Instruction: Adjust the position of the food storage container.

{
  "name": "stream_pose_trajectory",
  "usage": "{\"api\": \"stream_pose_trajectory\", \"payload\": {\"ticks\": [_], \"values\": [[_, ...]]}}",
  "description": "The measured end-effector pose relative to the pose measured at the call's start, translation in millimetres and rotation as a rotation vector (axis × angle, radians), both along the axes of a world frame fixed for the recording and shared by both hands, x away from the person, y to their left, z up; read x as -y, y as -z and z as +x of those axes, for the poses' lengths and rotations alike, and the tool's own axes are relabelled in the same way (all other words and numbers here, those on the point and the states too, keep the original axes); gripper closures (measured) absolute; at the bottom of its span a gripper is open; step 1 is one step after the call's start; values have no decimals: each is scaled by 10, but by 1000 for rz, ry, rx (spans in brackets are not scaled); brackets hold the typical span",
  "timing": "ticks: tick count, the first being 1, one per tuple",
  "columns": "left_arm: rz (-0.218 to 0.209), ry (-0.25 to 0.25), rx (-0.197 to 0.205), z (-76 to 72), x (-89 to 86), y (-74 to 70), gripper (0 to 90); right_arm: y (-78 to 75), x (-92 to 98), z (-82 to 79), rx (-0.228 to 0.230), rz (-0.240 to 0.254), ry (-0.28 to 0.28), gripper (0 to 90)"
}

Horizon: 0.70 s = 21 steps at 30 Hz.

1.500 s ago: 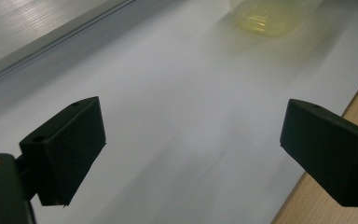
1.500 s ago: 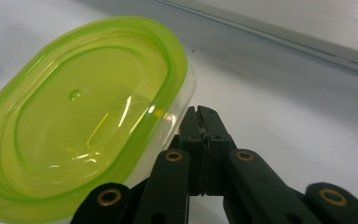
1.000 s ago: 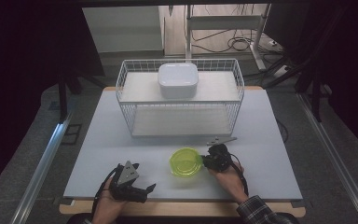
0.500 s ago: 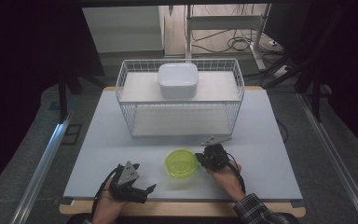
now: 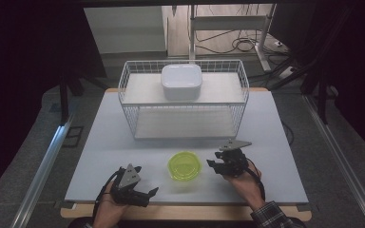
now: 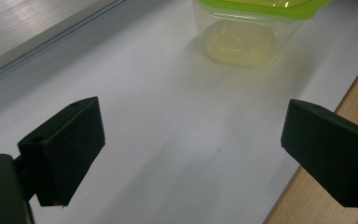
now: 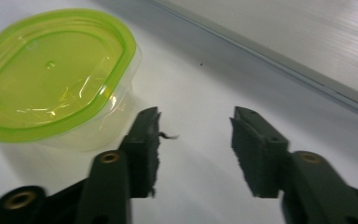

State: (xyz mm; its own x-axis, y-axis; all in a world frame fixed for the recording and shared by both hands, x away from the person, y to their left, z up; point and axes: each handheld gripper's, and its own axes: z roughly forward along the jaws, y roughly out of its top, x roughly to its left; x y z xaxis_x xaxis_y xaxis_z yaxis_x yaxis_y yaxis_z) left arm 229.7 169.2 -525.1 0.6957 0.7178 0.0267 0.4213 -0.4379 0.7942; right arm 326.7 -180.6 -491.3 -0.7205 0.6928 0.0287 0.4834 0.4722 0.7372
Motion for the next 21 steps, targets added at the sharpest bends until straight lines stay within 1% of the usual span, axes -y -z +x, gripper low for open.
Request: {"api": "stream_pose_trajectory", "payload": {"ticks": [3, 8, 15, 19, 21], "values": [[-2, -4, 1, 0, -14, -3, 57, -22, 46, -30, 8, 9, -2, 411], [-1, -7, 3, -2, -23, -7, 57, -22, 86, -78, 9, 35, -15, 311], [4, -5, 3, -3, -23, -6, 60, 0, 93, -165, 29, 34, -35, 193], [9, -1, 2, -6, -14, -6, 60, 37, 99, -187, 14, 41, -46, 132], [12, 0, 4, -9, -8, -5, 60, 49, 95, -186, 7, 37, -50, 107]]}}
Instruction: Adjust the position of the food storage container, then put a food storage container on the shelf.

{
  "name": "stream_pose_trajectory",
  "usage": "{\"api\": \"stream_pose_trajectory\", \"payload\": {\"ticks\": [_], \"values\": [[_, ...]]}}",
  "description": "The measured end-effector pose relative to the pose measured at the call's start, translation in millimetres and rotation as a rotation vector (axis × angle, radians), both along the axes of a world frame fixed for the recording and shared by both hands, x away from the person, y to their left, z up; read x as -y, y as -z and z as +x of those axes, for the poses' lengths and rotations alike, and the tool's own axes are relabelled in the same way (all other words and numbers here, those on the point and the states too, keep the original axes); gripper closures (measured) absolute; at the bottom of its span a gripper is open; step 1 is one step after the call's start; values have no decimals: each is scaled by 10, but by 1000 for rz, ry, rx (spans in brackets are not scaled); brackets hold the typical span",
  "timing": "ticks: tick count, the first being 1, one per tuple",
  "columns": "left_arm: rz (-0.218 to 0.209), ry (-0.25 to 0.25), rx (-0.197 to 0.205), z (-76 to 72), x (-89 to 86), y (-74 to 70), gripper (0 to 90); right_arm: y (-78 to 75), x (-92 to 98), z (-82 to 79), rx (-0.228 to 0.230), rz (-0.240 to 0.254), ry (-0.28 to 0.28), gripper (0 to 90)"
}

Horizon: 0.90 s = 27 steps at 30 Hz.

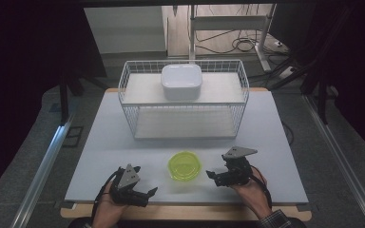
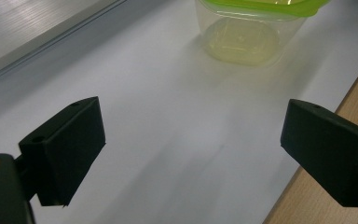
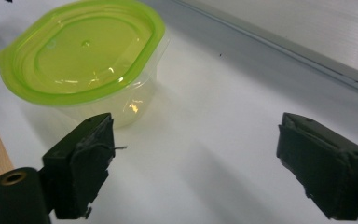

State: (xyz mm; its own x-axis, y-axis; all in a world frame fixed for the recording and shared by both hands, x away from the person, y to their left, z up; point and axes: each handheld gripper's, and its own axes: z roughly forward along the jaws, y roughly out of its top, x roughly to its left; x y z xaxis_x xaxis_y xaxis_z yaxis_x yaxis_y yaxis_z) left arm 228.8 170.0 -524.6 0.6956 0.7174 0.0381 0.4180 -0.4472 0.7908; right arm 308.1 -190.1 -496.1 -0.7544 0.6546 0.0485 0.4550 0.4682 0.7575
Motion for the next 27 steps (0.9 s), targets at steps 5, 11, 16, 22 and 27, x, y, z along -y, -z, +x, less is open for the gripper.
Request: {"api": "stream_pose_trajectory", "payload": {"ticks": [5, 11, 16, 22, 27], "values": [[5, 4, -2, 8, -2, 6, 60, -1, -20, 4, 8, -25, -34, 74], [15, 16, -5, 5, 16, 9, 61, -33, -44, 3, 20, -27, -44, 42], [20, 19, -6, 6, 24, 13, 61, -46, -68, 13, -24, -30, -20, 11], [25, 23, -8, 10, 29, 19, 62, -88, -85, 38, -70, -20, -10, 21], [31, 28, -7, 16, 36, 23, 62, -139, -122, 47, -96, -16, -2, 85]]}}
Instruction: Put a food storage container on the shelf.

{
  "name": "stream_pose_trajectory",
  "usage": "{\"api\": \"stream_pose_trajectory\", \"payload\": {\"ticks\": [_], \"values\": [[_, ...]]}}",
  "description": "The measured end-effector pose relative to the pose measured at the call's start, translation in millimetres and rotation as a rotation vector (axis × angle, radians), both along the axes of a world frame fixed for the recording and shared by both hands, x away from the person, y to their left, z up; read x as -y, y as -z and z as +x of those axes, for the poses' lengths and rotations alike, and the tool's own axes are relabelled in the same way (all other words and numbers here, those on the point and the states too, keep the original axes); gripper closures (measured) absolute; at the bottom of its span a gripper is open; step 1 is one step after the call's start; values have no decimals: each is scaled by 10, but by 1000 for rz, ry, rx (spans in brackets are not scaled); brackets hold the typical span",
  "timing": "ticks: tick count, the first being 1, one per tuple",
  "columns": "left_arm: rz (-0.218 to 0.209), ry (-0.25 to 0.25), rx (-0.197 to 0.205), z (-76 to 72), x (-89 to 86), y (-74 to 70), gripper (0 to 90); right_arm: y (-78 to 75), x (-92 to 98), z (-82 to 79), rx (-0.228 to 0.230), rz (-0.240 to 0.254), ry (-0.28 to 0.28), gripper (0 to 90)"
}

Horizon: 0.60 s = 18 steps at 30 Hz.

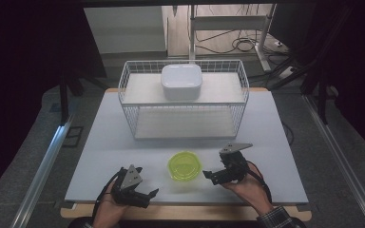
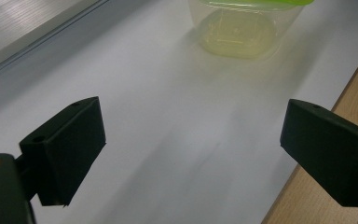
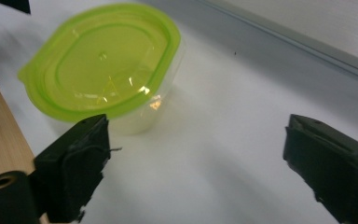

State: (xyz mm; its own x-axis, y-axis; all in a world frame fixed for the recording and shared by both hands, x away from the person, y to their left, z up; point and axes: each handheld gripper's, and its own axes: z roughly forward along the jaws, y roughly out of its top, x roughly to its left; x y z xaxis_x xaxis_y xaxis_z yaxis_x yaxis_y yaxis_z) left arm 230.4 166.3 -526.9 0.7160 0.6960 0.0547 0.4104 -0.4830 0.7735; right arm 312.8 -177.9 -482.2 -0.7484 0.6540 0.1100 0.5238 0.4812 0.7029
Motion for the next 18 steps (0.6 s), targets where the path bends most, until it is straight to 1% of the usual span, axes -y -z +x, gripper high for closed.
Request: {"api": "stream_pose_trajectory", "payload": {"ticks": [2, 4, 6, 10, 11, 13, 18], "values": [[3, 1, 1, 5, 2, 0, 62, -24, -10, 14, -3, 20, 1, 118], [2, 2, 1, 7, 6, -1, 63, -47, -17, 24, 7, 36, 0, 164], [4, 5, 4, 6, 11, -3, 63, -57, -25, 43, 1, 59, 0, 195], [9, 10, 8, -1, 23, -5, 63, -51, -49, 96, -46, 122, -10, 259], [11, 10, 9, -3, 24, -5, 63, -49, -65, 108, -61, 133, -11, 275], [11, 9, 11, -5, 24, -5, 63, -37, -102, 141, -77, 150, -13, 309], [11, 8, 12, -4, 26, -7, 63, 29, -147, 246, -146, 193, -4, 442]]}}
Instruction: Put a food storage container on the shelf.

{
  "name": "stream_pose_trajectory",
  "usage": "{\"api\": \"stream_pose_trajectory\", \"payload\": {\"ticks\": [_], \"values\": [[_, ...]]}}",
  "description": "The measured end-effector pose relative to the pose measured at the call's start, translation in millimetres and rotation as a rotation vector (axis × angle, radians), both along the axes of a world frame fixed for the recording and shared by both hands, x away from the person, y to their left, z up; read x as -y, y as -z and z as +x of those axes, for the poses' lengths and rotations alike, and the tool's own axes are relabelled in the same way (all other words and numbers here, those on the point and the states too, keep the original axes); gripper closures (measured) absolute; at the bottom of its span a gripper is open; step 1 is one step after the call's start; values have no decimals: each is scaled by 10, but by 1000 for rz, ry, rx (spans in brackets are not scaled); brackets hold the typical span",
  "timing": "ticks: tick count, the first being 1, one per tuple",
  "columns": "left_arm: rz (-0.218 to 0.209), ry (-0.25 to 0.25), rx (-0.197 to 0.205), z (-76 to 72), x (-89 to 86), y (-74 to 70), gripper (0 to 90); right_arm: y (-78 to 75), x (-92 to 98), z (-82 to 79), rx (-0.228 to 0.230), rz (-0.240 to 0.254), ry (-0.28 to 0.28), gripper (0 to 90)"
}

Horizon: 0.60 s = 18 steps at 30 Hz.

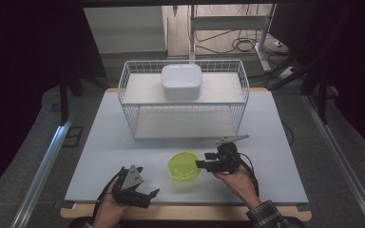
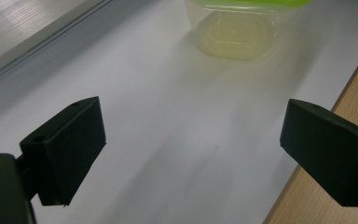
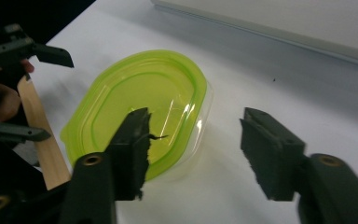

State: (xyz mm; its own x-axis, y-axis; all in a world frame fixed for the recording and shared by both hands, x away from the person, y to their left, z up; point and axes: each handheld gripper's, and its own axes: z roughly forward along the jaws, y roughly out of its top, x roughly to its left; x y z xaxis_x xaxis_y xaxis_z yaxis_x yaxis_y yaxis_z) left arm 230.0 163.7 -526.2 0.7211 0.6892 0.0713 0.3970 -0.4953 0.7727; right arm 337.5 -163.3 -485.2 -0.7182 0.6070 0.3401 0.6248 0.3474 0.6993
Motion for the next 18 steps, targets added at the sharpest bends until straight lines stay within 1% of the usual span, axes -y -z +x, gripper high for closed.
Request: {"api": "stream_pose_trajectory", "payload": {"ticks": [2, 4, 6, 10, 12, 15, 17, 18], "values": [[4, 2, -1, 1, 3, 0, 64, 16, -3, 41, -27, 24, 2, 482], [6, 3, -1, 0, 8, 2, 63, 27, -14, 86, -50, 38, 2, 518], [8, 4, 0, -2, 10, 3, 63, 45, -34, 135, -82, 54, 3, 543], [8, 4, 1, -4, 6, 2, 63, 96, -91, 196, -148, 62, 9, 588], [9, 5, 1, -4, 4, 3, 64, 120, -84, 219, -187, 94, 14, 622], [12, 7, 1, -6, 9, 4, 63, 131, -66, 241, -226, 119, 24, 684], [14, 8, 3, -9, 14, 3, 64, 143, -58, 248, -239, 120, 28, 736], [15, 9, 4, -8, 16, 3, 64, 150, -50, 251, -252, 130, 27, 750]]}}
